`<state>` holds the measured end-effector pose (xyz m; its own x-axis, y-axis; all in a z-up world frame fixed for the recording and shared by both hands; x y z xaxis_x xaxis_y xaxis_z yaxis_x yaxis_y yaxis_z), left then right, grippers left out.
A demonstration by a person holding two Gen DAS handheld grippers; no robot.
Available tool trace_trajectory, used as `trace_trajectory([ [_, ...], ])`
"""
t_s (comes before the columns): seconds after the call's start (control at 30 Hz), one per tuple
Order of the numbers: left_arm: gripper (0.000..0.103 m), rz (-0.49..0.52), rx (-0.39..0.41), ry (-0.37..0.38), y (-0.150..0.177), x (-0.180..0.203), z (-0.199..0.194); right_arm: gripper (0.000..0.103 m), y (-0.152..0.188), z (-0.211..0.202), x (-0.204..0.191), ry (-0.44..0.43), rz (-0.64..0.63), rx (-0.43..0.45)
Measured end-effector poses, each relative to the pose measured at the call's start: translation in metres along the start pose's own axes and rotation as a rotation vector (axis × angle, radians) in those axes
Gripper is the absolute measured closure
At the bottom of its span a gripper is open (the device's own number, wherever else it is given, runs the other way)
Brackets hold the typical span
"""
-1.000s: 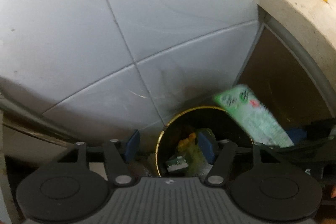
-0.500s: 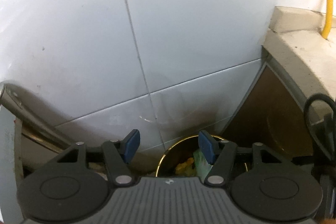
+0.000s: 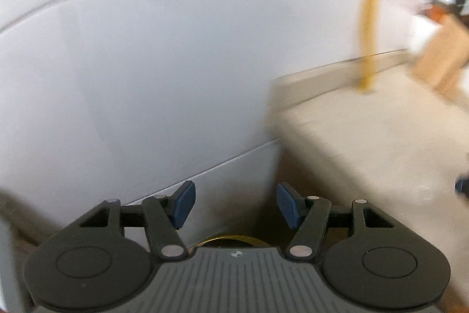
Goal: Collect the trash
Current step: 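Raise both tools back to the counter and close the right tool on the cabbage leaf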
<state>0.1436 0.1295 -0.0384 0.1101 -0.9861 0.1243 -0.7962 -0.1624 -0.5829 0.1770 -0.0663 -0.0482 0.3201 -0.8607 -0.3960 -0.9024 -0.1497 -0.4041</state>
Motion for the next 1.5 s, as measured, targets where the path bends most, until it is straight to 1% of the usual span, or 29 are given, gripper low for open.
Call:
trace_trajectory([
  [0.03, 0.048, 0.022, 0.007, 0.039, -0.005, 0.012, -0.003, 0.022, -0.002, -0.019, 0.004, 0.006, 0.0, 0.044],
  [0.1, 0.048, 0.113, 0.023, 0.12, -0.014, 0.05, -0.01, 0.02, -0.002, -0.065, 0.024, 0.074, 0.024, 0.143],
  [0.17, 0.047, 0.222, 0.039, 0.186, -0.019, 0.091, -0.015, 0.02, 0.0, -0.104, 0.054, 0.184, 0.065, 0.213],
  [0.2, 0.047, 0.286, 0.042, 0.229, -0.021, 0.118, -0.016, 0.02, 0.001, -0.123, 0.072, 0.241, 0.092, 0.236],
  [0.3, 0.046, 0.456, 0.024, 0.354, -0.017, 0.191, -0.015, 0.02, 0.006, -0.17, 0.129, 0.394, 0.204, 0.285],
  [0.33, 0.046, 0.525, 0.02, 0.391, -0.014, 0.219, -0.014, 0.02, 0.006, -0.181, 0.146, 0.432, 0.226, 0.289],
  [0.4, 0.046, 0.632, 0.023, 0.427, -0.009, 0.264, -0.012, 0.02, 0.007, -0.197, 0.178, 0.498, 0.277, 0.297],
  [0.43, 0.046, 0.676, 0.027, 0.437, -0.006, 0.282, -0.009, 0.02, 0.007, -0.203, 0.193, 0.518, 0.289, 0.29],
  [0.5, 0.046, 0.744, 0.035, 0.444, -0.005, 0.316, -0.002, 0.02, 0.008, -0.203, 0.216, 0.559, 0.312, 0.277],
  [0.6, 0.046, 0.774, 0.021, 0.487, -0.012, 0.348, 0.011, 0.02, 0.006, -0.201, 0.244, 0.559, 0.351, 0.249],
  [0.67, 0.046, 0.774, 0.002, 0.505, -0.013, 0.363, 0.019, 0.02, 0.006, -0.203, 0.262, 0.528, 0.369, 0.24],
  [0.73, 0.046, 0.773, -0.02, 0.515, -0.013, 0.374, 0.024, 0.02, 0.003, -0.194, 0.274, 0.5, 0.374, 0.232],
  [0.77, 0.046, 0.773, -0.025, 0.516, -0.011, 0.381, 0.029, 0.02, 0.001, -0.192, 0.278, 0.492, 0.361, 0.223],
  [0.87, 0.046, 0.767, -0.018, 0.511, -0.012, 0.391, 0.035, 0.02, -0.006, -0.173, 0.289, 0.471, 0.314, 0.157],
  [0.97, 0.045, 0.749, -0.031, 0.501, -0.018, 0.398, 0.045, 0.019, -0.011, -0.163, 0.297, 0.419, 0.291, 0.111],
  [1.03, 0.047, 0.739, -0.038, 0.494, -0.016, 0.4, 0.05, 0.022, -0.012, -0.158, 0.3, 0.432, 0.287, 0.101],
  [1.07, 0.05, 0.742, -0.045, 0.489, -0.014, 0.403, 0.053, 0.025, -0.012, -0.157, 0.301, 0.434, 0.284, 0.098],
  [1.1, 0.054, 0.746, -0.045, 0.48, -0.012, 0.403, 0.052, 0.037, -0.011, -0.158, 0.299, 0.434, 0.276, 0.102],
  [1.13, 0.06, 0.748, -0.045, 0.481, -0.013, 0.403, 0.05, 0.045, -0.011, -0.16, 0.298, 0.422, 0.271, 0.103],
  [1.17, 0.064, 0.743, -0.055, 0.491, -0.014, 0.4, 0.048, 0.057, -0.01, -0.163, 0.298, 0.39, 0.281, 0.104],
  [1.2, 0.067, 0.724, -0.069, 0.506, -0.016, 0.396, 0.045, 0.065, -0.009, -0.166, 0.297, 0.377, 0.291, 0.108],
  [1.27, 0.07, 0.698, -0.09, 0.543, -0.022, 0.387, 0.038, 0.073, -0.007, -0.177, 0.294, 0.368, 0.3, 0.128],
  [1.3, 0.071, 0.697, -0.083, 0.546, -0.023, 0.384, 0.034, 0.076, -0.005, -0.184, 0.293, 0.342, 0.305, 0.144],
  [1.37, 0.071, 0.694, -0.069, 0.544, -0.026, 0.377, 0.027, 0.079, -0.004, -0.198, 0.288, 0.327, 0.304, 0.178],
  [1.43, 0.071, 0.688, -0.061, 0.562, -0.029, 0.367, 0.019, 0.082, -0.003, -0.211, 0.285, 0.318, 0.31, 0.227],
  [1.5, 0.071, 0.691, -0.053, 0.565, -0.032, 0.364, 0.017, 0.084, -0.003, -0.228, 0.283, 0.274, 0.329, 0.29],
])
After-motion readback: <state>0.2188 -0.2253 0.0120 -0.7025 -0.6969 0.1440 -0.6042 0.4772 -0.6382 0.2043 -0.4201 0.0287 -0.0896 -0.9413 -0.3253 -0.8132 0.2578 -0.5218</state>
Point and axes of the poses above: each gripper's, at about its wrist camera, not at the fingertips, and z roughly the way its jaws point, x to its right, y to its underside, the point moved 2 cm from there along z, roughly the way its jaws point, and after that the axes turned 11 degrees about -x, right-handed, at the moved point
